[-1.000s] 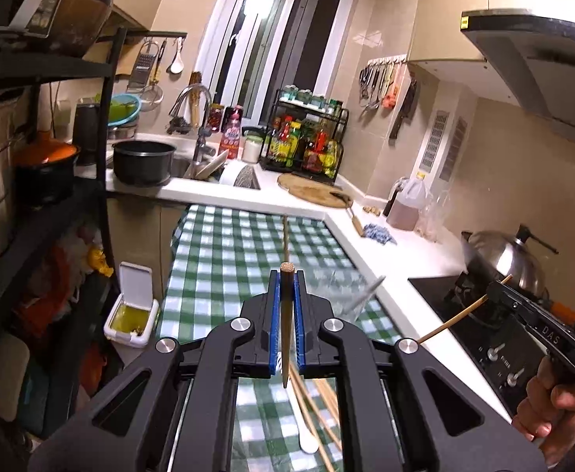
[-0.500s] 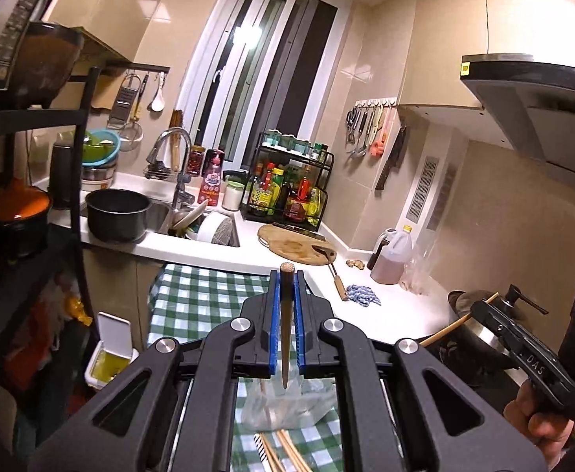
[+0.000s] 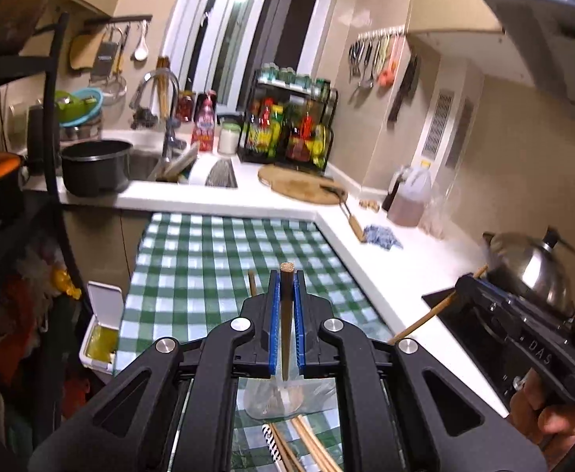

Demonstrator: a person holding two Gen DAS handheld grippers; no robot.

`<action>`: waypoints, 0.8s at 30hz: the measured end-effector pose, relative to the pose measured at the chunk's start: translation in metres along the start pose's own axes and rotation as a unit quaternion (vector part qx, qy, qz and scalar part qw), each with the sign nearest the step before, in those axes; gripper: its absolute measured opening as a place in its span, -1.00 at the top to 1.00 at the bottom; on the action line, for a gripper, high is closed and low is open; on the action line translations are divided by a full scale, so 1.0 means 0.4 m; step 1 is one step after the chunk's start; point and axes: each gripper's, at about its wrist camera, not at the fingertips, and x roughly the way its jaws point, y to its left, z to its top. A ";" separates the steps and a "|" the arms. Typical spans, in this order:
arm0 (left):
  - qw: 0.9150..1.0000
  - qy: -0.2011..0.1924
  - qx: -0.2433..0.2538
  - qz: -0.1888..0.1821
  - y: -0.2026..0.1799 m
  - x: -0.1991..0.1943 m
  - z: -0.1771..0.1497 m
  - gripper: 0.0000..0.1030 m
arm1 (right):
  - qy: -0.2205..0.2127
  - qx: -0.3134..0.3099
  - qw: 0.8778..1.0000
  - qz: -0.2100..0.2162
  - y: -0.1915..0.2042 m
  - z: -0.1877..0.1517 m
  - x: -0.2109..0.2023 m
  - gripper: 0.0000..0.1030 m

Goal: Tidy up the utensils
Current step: 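Open both tools to drop the chopsticks into the container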

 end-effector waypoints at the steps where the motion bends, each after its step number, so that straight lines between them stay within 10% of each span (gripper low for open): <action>1: 1.000 0.003 0.000 0.001 0.003 0.009 -0.006 0.87 | 0.006 -0.001 1.000 -0.001 -0.002 -0.008 0.011 0.91; 8: 1.000 0.025 -0.002 0.000 0.023 0.041 -0.049 0.84 | 0.041 0.010 0.999 -0.011 -0.025 -0.045 0.054 0.81; 11: 1.000 0.014 -0.003 0.003 0.023 0.019 -0.045 0.39 | 0.047 0.021 0.999 -0.020 -0.035 -0.050 0.053 0.39; 24: 0.999 -0.042 0.011 0.018 -0.026 -0.166 -0.061 0.38 | 0.013 0.014 0.999 -0.036 -0.025 -0.036 -0.087 0.37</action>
